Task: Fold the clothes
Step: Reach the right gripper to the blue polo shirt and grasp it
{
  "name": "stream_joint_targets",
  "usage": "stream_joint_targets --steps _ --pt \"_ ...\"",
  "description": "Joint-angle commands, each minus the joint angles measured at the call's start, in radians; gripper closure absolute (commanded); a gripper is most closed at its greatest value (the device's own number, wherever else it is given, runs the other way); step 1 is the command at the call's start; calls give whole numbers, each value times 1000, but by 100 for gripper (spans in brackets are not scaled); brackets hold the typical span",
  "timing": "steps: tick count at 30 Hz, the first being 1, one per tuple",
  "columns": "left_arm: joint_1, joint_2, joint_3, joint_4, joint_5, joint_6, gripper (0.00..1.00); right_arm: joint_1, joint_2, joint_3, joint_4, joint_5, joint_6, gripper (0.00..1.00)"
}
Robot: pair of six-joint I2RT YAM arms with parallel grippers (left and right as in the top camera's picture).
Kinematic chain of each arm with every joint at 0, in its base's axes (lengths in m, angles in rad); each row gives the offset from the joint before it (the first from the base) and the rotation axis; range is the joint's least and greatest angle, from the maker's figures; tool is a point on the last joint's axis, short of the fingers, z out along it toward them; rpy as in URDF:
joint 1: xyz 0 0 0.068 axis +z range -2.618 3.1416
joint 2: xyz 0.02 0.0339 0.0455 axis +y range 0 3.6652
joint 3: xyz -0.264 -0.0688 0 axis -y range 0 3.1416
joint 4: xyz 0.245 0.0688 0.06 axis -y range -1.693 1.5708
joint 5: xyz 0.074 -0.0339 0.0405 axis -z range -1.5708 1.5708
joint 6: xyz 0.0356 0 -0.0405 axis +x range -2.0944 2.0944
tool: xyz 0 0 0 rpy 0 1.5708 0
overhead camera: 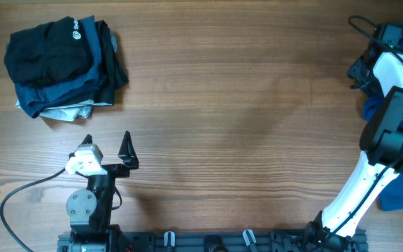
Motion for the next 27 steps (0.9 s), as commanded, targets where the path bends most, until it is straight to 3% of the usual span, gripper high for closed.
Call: stream_joint_targets --steps 1,3,7,10,12,16,24,27 --pt "-6 -7 -7 0 -10 19 0 -7 37 -16 3 27 3 53" --pt "-6 -7 -7 0 -10 19 0 -7 37 -16 6 16 2 94" --pt "-6 -7 -7 0 -10 19 0 -5 35 -14 8 -61 0 96" --pt "-6 -7 -7 0 -10 19 0 22 30 -6 13 -312 -95 96" --pt "-6 -7 -7 0 -10 19 0 71 30 -6 -13 -427 -104 96" --pt "-6 -7 -7 0 -10 19 0 205 30 -6 -62 -461 -103 96" --pt "-6 -7 -7 0 -10 19 0 687 32 -7 -33 -460 -113 95" --pt "-6 -7 -7 0 -10 19 0 826 32 -5 -9 -444 -204 95"
